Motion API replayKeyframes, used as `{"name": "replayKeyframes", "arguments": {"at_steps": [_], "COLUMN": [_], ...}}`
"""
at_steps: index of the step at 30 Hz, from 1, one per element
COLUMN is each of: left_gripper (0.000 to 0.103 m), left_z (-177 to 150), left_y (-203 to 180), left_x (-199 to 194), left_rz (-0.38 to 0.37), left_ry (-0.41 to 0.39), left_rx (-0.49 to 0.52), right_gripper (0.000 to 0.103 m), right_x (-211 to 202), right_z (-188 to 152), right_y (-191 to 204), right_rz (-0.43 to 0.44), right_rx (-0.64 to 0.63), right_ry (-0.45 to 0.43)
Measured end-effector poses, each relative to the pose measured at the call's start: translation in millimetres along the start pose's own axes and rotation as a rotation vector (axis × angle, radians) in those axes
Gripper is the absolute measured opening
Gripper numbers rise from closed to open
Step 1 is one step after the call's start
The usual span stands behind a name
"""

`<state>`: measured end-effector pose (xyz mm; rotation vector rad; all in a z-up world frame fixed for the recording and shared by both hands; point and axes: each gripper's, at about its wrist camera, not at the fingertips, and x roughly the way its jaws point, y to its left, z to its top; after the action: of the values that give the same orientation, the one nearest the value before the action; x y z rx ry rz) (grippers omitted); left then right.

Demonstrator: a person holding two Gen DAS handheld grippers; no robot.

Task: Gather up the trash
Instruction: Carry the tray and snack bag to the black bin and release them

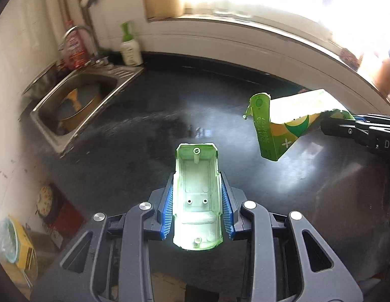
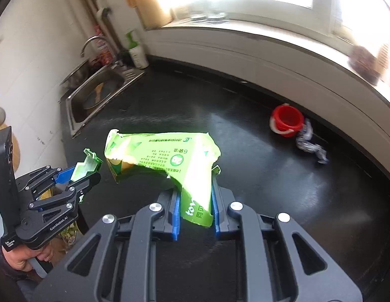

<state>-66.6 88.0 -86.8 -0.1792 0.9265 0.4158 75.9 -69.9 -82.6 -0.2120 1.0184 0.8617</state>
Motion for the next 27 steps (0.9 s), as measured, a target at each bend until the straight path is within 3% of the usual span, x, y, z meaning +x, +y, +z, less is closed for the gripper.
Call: {"name": "replayKeyframes", "arguments": {"at_steps": [6,13,20,27], "left_gripper": [0.032,0.032,0.032,0.032], "left_z": [-59.0,-139.2,-200.0,-239.3], "left_y": [122.9,237.4,290.5,322.1], "left_x": [-12.7,-20.3,-2.8,32.9], "left_rz": [0.138,0.242,0.283,0.265], "left_ry": [0.056,0.098,0.145,0.19], "left_rx": [-0.235,-0.45,-0.555,-0.66], "right_gripper": [0.02,0.02,0.02,0.02], "right_x": [64.0,132.3,204.2,261.0], "right_z": [23.1,21.7,-1.0,-25.4], "right_y": [131.4,267.6,374.5,428.9], "right_rz": [0.173,0.327,0.398,0.38], "right_rx": [-0.213,-0.398,-0.524,-0.575], "right_ry": [0.097,0.229,0.381,0.509]}}
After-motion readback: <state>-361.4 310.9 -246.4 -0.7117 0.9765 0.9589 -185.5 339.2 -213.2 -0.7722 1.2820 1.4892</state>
